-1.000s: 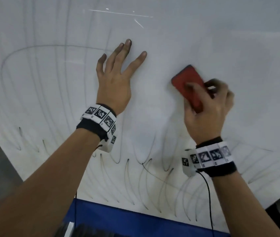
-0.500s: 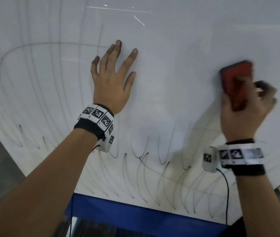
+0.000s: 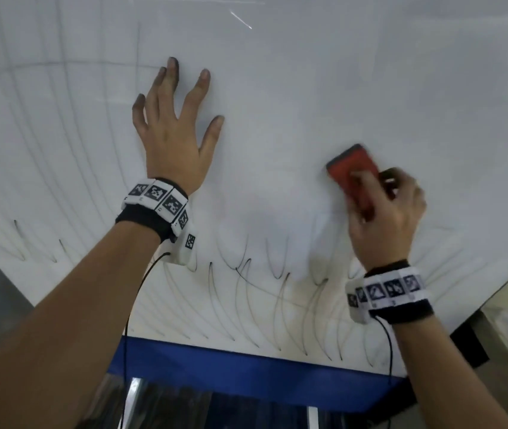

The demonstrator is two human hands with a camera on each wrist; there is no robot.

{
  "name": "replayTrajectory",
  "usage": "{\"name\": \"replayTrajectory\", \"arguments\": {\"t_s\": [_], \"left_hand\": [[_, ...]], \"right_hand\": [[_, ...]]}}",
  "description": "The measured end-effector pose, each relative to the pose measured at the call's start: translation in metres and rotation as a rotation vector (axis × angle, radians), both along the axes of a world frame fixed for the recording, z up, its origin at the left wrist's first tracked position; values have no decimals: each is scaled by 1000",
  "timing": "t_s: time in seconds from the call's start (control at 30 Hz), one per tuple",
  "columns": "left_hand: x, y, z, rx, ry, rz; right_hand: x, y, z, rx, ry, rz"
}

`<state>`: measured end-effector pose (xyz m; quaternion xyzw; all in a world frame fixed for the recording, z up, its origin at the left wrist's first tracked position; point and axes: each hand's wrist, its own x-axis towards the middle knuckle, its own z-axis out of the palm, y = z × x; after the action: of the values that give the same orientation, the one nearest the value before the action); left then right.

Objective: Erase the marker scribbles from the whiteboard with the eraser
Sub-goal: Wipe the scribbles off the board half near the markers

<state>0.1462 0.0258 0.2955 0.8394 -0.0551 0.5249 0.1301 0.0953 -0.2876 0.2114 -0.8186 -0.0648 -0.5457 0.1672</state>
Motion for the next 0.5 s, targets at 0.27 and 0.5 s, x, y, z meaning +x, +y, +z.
{"name": "replayTrajectory", "arguments": {"t_s": [0.27, 0.5], "left_hand": [[-8, -36, 2, -145, 82, 60], [-4, -34, 1, -118, 63, 58]], "right_hand": [[6, 41, -45, 7, 32, 83], [2, 17, -19, -93, 76, 86]]}}
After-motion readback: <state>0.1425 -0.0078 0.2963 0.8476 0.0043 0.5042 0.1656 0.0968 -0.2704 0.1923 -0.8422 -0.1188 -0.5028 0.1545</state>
